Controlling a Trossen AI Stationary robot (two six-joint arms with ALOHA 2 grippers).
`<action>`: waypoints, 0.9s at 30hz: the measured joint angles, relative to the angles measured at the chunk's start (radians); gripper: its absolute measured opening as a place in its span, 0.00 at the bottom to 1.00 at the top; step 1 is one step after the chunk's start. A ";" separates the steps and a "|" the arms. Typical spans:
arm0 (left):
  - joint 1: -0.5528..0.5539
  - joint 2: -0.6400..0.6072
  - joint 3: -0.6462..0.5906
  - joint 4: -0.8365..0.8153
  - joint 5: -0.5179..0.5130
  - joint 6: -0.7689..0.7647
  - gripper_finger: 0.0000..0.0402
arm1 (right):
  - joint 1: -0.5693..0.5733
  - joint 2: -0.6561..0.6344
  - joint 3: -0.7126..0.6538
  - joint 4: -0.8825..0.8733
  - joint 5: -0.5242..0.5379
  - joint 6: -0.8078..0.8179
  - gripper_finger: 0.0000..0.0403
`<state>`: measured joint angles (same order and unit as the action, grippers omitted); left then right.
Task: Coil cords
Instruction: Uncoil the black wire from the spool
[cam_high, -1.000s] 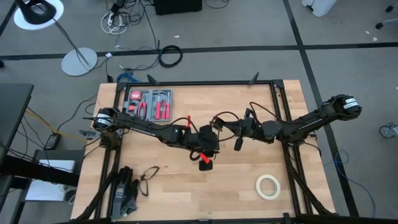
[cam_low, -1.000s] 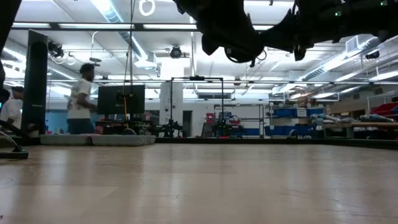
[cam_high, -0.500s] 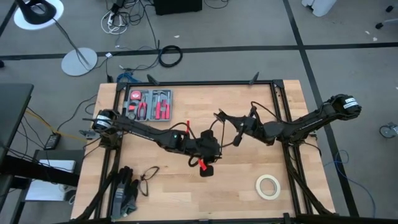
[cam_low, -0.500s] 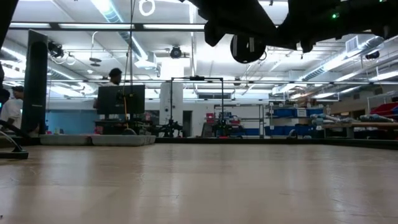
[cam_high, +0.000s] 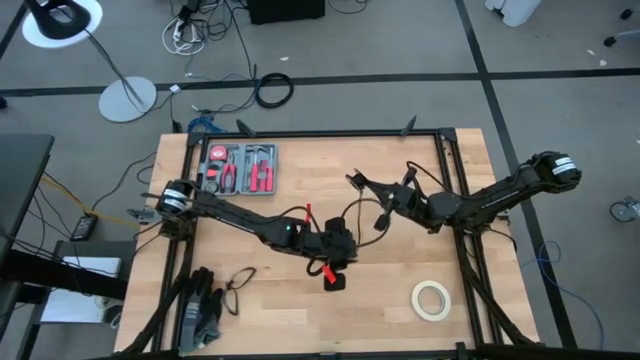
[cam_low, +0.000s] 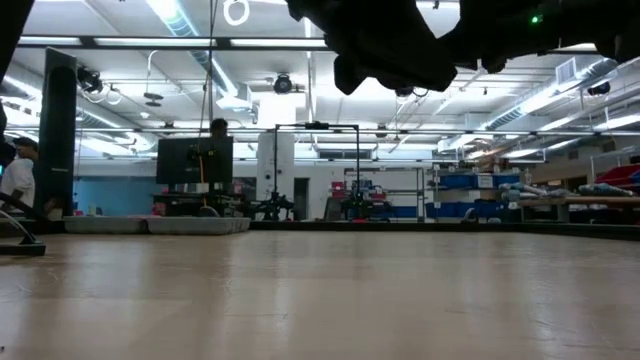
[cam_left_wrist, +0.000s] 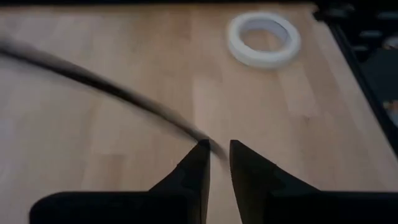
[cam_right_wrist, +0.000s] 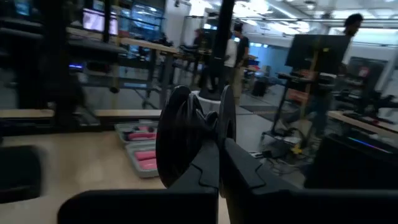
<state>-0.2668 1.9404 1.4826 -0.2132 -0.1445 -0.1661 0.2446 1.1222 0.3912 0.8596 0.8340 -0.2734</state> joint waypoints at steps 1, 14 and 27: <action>-0.005 0.000 0.000 -0.009 0.001 0.000 0.18 | 0.002 -0.005 0.000 0.001 0.003 -0.008 0.00; -0.012 -0.008 -0.001 -0.143 0.063 -0.055 0.33 | 0.047 -0.037 0.000 -0.101 0.090 -0.028 0.00; -0.015 -0.122 0.001 -0.142 0.104 -0.033 0.33 | 0.049 -0.037 0.000 -0.178 0.146 -0.035 0.00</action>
<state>-0.2817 1.8189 1.4834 -0.3551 -0.0410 -0.1996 0.2932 1.0847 0.3912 0.6811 0.9800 -0.3087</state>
